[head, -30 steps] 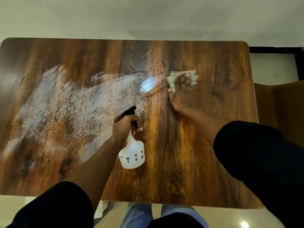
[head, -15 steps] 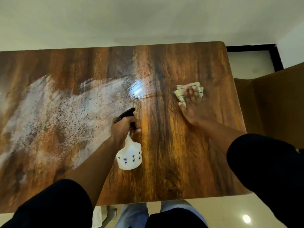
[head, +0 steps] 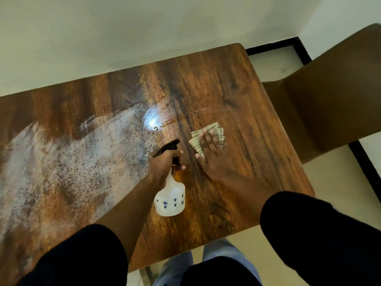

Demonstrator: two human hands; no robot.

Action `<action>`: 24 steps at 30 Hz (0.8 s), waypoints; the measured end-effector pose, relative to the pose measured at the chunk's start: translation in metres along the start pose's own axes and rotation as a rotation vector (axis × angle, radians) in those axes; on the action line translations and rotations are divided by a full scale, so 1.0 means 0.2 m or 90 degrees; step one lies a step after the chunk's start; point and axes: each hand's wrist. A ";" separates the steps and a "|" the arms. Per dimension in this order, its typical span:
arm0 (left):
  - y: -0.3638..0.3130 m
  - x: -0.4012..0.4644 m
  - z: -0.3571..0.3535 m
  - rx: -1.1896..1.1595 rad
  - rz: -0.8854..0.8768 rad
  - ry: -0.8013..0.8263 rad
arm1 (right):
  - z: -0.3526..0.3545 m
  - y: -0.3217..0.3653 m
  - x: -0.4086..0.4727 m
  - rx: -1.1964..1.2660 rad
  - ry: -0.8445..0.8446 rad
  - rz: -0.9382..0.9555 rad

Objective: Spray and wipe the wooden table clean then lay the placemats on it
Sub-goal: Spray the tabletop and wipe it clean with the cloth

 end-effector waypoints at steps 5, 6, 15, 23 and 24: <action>-0.03 -0.01 -0.04 0.042 0.004 0.019 | 0.02 -0.09 -0.03 -0.051 0.034 0.108; -0.04 -0.01 -0.05 0.043 0.007 0.020 | 0.03 -0.14 -0.02 -0.050 0.043 0.103; -0.08 0.02 -0.21 0.009 -0.015 0.026 | 0.27 -0.69 0.05 0.043 -0.004 -0.252; -0.07 0.05 -0.14 -0.040 -0.035 -0.031 | 0.26 -0.60 0.25 0.049 -0.082 -0.356; -0.07 0.05 -0.12 -0.046 -0.047 -0.039 | 0.26 -0.57 0.29 0.041 -0.082 -0.331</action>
Point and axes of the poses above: each hand's wrist, its own x-axis towards the middle knuckle, its own z-axis out of the back of the hand, y = z × x, and after that the axes turned 1 degree about -x, right-handed
